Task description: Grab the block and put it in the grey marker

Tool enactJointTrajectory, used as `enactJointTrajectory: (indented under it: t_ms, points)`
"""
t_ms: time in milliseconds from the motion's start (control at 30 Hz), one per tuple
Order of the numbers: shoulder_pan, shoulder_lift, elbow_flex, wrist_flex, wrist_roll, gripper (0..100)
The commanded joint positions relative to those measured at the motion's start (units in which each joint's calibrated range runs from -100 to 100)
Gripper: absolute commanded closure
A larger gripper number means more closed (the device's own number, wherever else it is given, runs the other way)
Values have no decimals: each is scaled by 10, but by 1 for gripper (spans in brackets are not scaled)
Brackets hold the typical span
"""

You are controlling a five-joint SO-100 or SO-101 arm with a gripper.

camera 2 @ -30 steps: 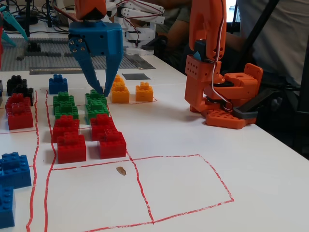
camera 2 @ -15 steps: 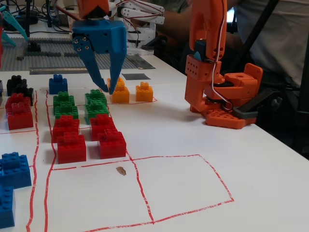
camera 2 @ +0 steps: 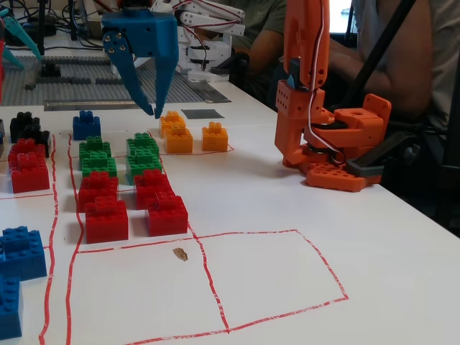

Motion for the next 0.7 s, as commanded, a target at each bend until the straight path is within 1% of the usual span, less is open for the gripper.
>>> enactJointTrajectory:
  t_ms: [0,400,667]
  points:
    - [34,-78,-61,8,17,100]
    - [145,-39,-104,4,82,100]
    - [220,16,-114,-49,133,100]
